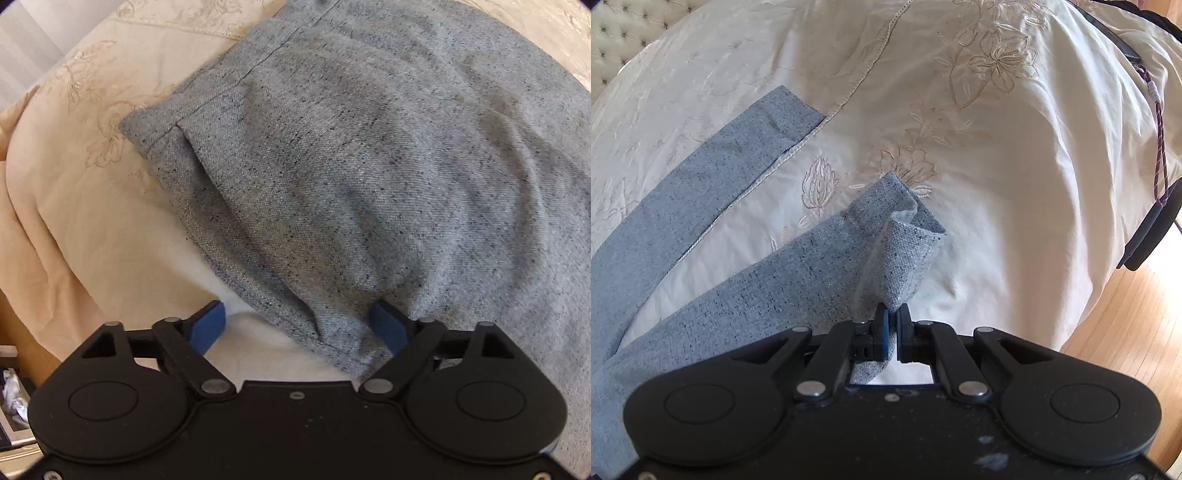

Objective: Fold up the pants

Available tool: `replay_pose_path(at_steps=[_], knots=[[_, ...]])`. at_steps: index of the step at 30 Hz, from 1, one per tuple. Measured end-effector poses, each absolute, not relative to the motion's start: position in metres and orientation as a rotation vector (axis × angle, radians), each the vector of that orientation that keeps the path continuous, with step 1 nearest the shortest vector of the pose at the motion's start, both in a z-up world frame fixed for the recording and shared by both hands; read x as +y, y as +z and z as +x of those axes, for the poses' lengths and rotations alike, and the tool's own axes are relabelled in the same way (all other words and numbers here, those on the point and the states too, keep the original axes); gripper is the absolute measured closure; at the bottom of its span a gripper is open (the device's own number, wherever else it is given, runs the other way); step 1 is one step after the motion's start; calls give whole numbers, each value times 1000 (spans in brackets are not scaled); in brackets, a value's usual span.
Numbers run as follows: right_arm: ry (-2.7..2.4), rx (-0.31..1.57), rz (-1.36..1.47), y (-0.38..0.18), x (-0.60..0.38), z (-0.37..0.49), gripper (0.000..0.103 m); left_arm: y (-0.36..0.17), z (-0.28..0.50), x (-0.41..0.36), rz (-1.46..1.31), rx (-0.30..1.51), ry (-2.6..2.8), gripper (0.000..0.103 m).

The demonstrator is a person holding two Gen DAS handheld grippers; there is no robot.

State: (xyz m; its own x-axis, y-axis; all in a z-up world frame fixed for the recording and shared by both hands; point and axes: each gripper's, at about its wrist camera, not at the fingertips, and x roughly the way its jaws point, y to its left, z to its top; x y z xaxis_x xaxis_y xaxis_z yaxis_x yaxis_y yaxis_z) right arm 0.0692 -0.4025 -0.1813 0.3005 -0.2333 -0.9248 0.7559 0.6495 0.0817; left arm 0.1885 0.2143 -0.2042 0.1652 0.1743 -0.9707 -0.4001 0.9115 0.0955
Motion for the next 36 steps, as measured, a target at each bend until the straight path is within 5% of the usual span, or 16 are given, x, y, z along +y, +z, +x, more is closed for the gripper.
replay_pose_path(at_steps=[5,7,9,11,21,28,36], knots=[[-740,1073,579,-181,-398,74,98,-211,188,229,-286,1366,384,8],[-751,1076,575,-180,-395,76,98,-207,189,233,-329,1360,347,27],[-759,1072,577,-177,-393,77,98,-193,191,236,-371,1340,287,81],[-764,1059,576,-169,-391,77,98,-175,194,235,-356,1336,285,92],[-772,863,607,-89,-385,70,98,-51,196,240,-358,1154,224,93],[-849,953,714,-112,-392,48,98,-77,188,257,-411,1285,359,93],[-759,859,781,-87,-413,78,98,-24,230,235,-400,1148,376,93]])
